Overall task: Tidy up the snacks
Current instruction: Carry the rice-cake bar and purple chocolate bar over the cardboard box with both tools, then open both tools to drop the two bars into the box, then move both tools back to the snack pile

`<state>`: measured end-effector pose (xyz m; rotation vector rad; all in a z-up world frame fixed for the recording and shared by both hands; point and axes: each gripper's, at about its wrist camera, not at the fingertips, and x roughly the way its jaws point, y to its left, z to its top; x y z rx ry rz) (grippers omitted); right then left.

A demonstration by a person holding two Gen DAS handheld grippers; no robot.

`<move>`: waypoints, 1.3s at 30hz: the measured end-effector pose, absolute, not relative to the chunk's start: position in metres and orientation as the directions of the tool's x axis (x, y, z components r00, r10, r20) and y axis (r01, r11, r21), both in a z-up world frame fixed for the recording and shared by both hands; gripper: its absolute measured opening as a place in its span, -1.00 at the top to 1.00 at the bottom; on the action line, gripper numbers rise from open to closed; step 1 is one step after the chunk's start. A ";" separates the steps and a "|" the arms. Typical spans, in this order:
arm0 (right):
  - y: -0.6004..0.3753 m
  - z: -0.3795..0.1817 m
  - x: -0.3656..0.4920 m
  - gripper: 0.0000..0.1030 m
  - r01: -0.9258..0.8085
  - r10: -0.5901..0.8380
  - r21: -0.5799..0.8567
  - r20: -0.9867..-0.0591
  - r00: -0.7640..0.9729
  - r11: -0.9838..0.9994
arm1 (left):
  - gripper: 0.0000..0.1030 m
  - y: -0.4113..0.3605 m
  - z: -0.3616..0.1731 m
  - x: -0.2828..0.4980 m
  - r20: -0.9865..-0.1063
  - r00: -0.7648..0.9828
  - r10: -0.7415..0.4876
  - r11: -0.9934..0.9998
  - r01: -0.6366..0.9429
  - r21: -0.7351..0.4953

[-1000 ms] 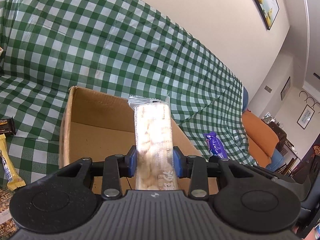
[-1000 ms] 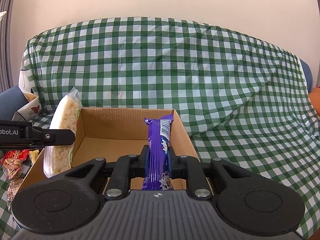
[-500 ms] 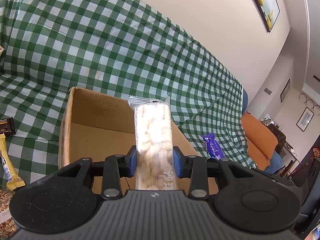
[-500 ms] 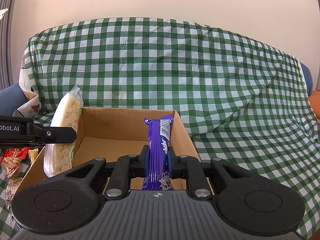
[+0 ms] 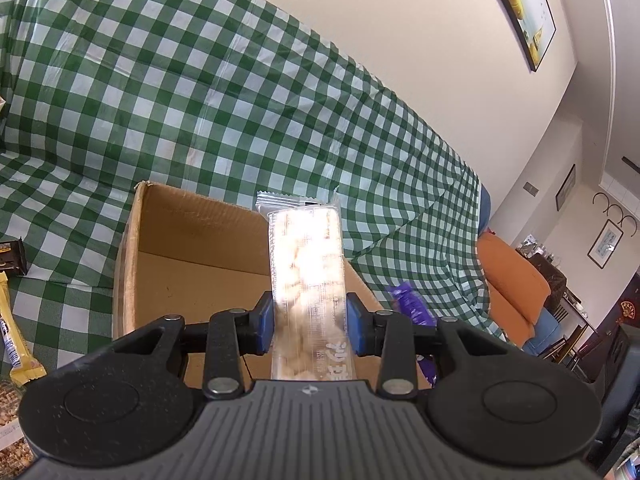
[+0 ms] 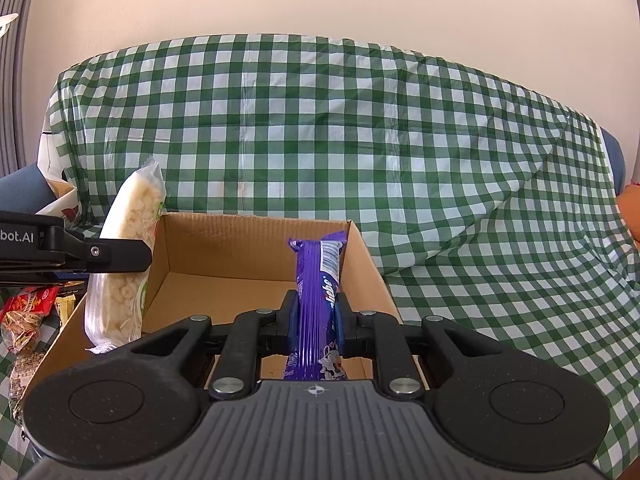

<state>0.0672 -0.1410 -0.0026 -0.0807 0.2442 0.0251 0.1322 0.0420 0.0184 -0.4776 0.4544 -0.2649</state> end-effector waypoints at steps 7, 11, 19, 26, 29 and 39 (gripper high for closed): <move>-0.139 -0.004 0.069 0.11 -0.024 0.000 -0.096 -0.242 0.970 0.995 | -0.08 0.043 0.020 0.132 -0.351 0.876 -0.332 0.856 0.123 -0.503; -0.135 -0.004 0.070 0.11 -0.028 0.000 -0.112 -0.243 0.970 0.993 | -0.08 0.043 0.020 0.131 -0.349 0.883 -0.314 0.861 0.110 -0.496; -0.127 -0.004 0.070 0.10 -0.039 0.012 -0.110 -0.229 0.973 0.993 | -0.12 0.040 0.030 0.113 -0.287 0.937 -0.200 0.919 0.077 -0.387; -0.122 -0.001 0.062 -0.37 0.017 -0.022 -0.033 -0.170 0.985 0.999 | -0.12 0.048 0.040 0.087 -0.287 0.946 -0.150 0.955 0.064 -0.289; -0.118 0.002 0.060 -0.37 0.012 -0.006 0.033 -0.173 0.985 0.999 | -0.06 0.064 0.056 0.082 -0.311 0.935 -0.172 0.963 0.094 -0.251; -0.066 0.005 0.042 -0.35 -0.035 0.038 0.035 -0.097 0.995 0.999 | 0.66 0.187 0.055 0.051 -0.318 0.944 -0.092 0.986 0.041 -0.163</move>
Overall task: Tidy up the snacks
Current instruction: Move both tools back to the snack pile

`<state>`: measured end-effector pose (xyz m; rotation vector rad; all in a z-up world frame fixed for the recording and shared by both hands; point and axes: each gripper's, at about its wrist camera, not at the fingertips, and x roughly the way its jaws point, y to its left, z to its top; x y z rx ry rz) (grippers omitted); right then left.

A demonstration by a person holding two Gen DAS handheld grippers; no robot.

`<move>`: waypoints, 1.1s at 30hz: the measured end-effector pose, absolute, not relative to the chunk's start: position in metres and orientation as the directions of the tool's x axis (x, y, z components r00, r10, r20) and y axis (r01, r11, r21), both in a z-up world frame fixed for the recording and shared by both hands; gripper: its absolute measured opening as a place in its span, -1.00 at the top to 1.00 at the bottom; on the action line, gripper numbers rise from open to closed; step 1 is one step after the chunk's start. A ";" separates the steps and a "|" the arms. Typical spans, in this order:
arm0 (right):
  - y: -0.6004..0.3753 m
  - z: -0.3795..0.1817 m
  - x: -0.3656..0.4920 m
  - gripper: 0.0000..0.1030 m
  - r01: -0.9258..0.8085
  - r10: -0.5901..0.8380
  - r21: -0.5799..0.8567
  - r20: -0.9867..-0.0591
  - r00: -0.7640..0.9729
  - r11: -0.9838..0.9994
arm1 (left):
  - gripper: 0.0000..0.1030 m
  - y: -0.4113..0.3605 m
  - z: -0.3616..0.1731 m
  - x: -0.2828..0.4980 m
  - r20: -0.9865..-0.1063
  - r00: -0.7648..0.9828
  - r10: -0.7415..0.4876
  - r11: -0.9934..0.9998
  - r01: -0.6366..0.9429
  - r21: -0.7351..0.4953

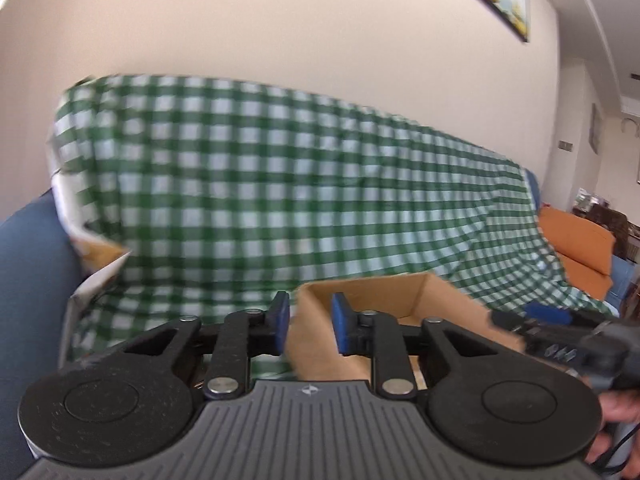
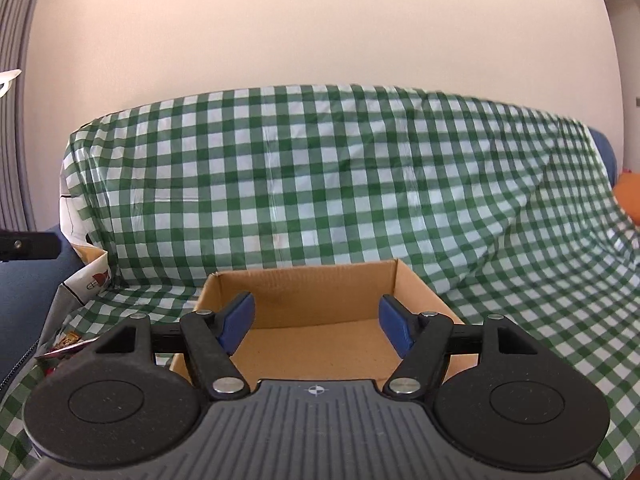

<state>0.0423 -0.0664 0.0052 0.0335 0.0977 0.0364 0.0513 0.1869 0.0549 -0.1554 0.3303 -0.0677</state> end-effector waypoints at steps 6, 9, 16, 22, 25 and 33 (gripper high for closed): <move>-0.034 0.002 0.044 0.29 -0.170 0.180 0.075 -0.155 0.971 0.983 | 0.86 0.275 0.014 0.046 -0.483 0.875 0.031 0.889 -0.245 -0.387; -0.006 0.001 0.044 0.38 -0.260 0.266 0.059 -0.168 0.949 0.964 | 0.85 0.291 0.004 0.047 -0.540 0.841 0.024 0.861 -0.292 -0.416; 0.062 -0.014 0.053 0.37 -0.439 0.422 0.003 -0.278 0.863 0.899 | 0.70 0.306 -0.023 0.069 -0.658 0.750 -0.067 0.807 -0.347 -0.477; 0.101 -0.032 0.062 -0.22 -0.471 0.411 -0.087 -0.370 0.833 0.878 | -0.02 0.304 -0.040 0.083 -0.688 0.715 -0.124 0.767 -0.371 -0.523; 0.114 -0.042 0.073 -0.53 -0.479 0.398 -0.097 -0.428 0.811 0.872 | -0.25 0.302 -0.048 0.093 -0.719 0.682 -0.137 0.758 -0.395 -0.519; 0.127 -0.062 0.111 -0.84 -0.477 0.357 -0.066 -0.576 0.736 0.877 | -0.67 0.296 -0.074 0.113 -0.799 0.580 -0.157 0.750 -0.457 -0.479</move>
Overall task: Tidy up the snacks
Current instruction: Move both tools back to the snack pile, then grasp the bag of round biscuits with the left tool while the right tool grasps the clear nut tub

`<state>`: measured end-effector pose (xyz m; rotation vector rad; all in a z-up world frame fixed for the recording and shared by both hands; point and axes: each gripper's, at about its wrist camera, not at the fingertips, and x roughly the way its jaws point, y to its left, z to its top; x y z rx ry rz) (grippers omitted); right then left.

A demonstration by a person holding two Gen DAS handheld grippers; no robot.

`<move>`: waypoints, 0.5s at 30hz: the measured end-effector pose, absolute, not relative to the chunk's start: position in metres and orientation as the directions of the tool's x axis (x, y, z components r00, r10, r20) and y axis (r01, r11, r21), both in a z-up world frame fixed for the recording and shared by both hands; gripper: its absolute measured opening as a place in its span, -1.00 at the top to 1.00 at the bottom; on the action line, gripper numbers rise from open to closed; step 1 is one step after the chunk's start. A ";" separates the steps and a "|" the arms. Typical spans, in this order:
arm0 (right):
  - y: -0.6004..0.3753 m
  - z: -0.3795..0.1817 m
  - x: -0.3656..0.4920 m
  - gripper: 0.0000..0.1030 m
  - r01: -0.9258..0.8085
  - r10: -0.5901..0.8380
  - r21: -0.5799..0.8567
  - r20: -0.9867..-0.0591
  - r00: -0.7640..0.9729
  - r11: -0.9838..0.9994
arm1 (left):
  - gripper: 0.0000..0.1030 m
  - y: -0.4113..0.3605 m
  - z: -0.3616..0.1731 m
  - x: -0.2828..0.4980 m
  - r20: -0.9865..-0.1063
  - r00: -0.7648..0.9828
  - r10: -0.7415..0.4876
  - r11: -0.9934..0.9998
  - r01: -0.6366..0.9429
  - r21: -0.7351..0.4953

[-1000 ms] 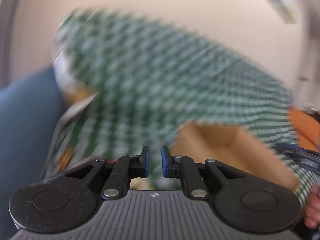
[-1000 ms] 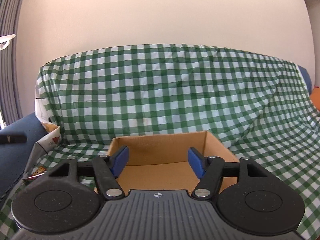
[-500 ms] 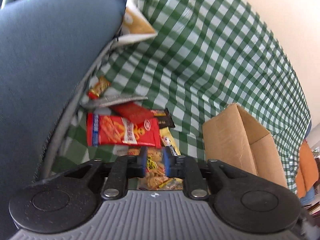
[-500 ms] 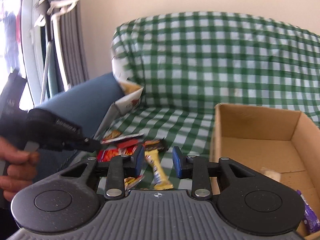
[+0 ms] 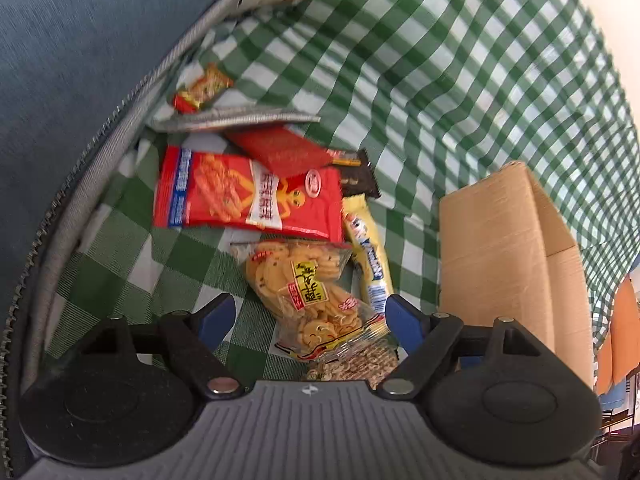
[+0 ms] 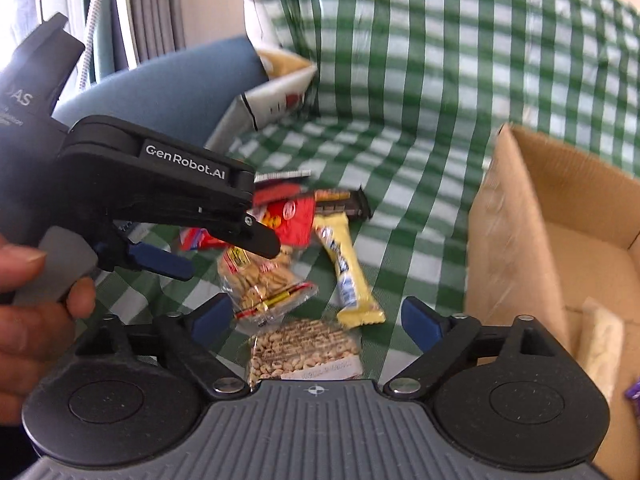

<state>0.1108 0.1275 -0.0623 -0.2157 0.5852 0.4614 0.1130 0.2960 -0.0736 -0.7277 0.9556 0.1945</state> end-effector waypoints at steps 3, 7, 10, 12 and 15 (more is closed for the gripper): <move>0.134 -0.073 0.124 -0.84 -0.466 0.322 -0.063 -0.641 0.697 0.882 | -0.67 0.298 -0.083 0.118 -0.808 0.562 -0.180 0.728 -0.476 -0.493; 0.140 -0.086 0.137 -0.84 -0.457 0.300 -0.043 -0.700 0.648 0.888 | -0.67 0.295 -0.089 0.126 -0.823 0.538 -0.183 0.738 -0.478 -0.477; 0.143 -0.090 0.141 -0.84 -0.452 0.293 -0.033 -0.719 0.631 0.891 | -0.67 0.291 -0.092 0.131 -0.831 0.525 -0.182 0.754 -0.468 -0.461; 0.142 -0.092 0.144 -0.84 -0.452 0.301 -0.017 -0.722 0.622 0.892 | -0.67 0.291 -0.093 0.133 -0.832 0.524 -0.185 0.756 -0.465 -0.461; 0.143 -0.093 0.148 -0.84 -0.452 0.304 -0.013 -0.723 0.621 0.892 | -0.67 0.290 -0.095 0.135 -0.832 0.523 -0.185 0.760 -0.461 -0.459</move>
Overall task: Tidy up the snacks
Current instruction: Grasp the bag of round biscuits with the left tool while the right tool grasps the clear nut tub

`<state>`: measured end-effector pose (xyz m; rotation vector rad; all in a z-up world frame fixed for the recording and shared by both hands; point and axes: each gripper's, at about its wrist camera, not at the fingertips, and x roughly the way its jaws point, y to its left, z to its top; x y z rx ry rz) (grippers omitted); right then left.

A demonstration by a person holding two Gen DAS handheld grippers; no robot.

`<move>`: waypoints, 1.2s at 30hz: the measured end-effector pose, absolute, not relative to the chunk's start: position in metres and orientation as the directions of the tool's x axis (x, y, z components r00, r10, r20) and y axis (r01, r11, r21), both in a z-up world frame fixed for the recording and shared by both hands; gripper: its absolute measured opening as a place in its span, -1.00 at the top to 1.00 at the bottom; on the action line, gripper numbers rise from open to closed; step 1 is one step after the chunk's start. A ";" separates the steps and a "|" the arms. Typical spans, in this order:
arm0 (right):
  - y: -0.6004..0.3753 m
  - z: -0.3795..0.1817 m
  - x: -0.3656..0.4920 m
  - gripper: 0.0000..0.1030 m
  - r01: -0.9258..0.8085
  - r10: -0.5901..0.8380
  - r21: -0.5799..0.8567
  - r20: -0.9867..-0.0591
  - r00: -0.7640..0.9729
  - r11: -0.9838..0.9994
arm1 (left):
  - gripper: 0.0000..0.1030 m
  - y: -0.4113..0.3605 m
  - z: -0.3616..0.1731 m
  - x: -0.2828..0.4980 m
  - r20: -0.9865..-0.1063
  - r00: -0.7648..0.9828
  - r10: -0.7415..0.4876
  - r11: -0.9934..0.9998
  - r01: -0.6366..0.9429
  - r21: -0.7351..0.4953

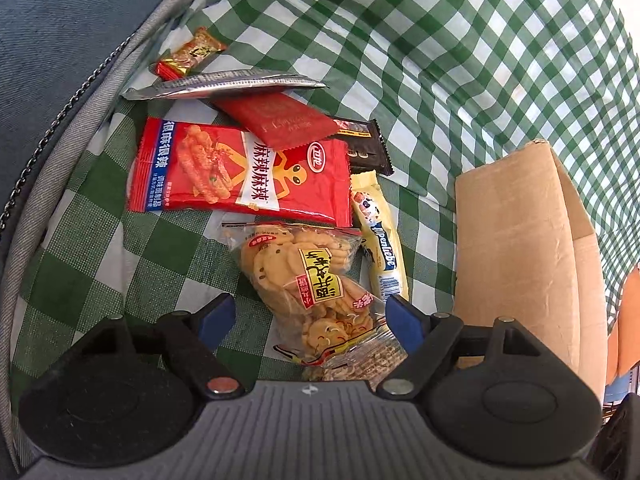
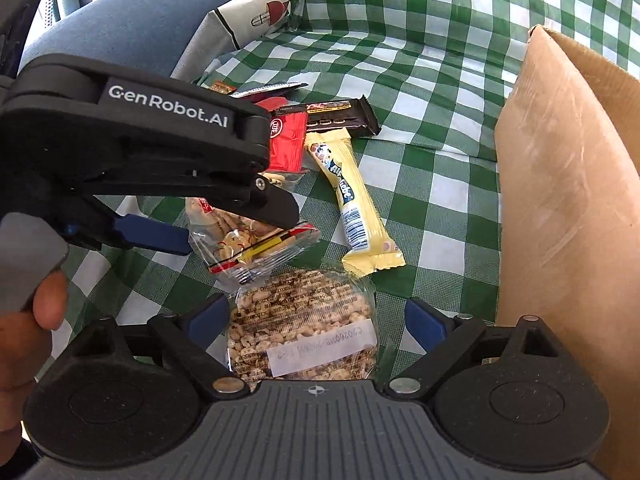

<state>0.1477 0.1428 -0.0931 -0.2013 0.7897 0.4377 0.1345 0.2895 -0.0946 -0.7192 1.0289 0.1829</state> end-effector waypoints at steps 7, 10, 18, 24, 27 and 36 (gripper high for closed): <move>0.141 -0.090 0.145 -0.66 -0.469 0.330 0.008 -0.721 0.609 0.883 | -0.38 0.286 -0.093 0.136 -0.825 0.532 -0.192 0.783 -0.424 -0.455; 0.141 -0.088 0.144 -0.54 -0.484 0.345 0.010 -0.714 0.609 0.875 | -0.16 0.285 -0.091 0.134 -0.819 0.539 -0.196 0.793 -0.404 -0.456; 0.134 -0.086 0.126 -0.52 -0.488 0.344 -0.006 -0.701 0.624 0.873 | 0.07 0.294 -0.079 0.110 -0.816 0.563 -0.129 0.801 -0.426 -0.420; 0.124 -0.078 0.108 -0.38 -0.506 0.353 -0.018 -0.694 0.627 0.862 | 0.12 0.294 -0.071 0.094 -0.830 0.550 -0.096 0.831 -0.414 -0.371; 0.120 -0.079 0.108 -0.14 -0.508 0.345 -0.020 -0.711 0.613 0.861 | 0.12 0.288 -0.073 0.095 -0.855 0.510 -0.092 0.861 -0.390 -0.326; 0.119 -0.083 0.112 -0.48 -0.499 0.355 0.020 -0.728 0.587 0.866 | -0.07 0.280 -0.079 0.103 -0.870 0.487 -0.078 0.862 -0.405 -0.304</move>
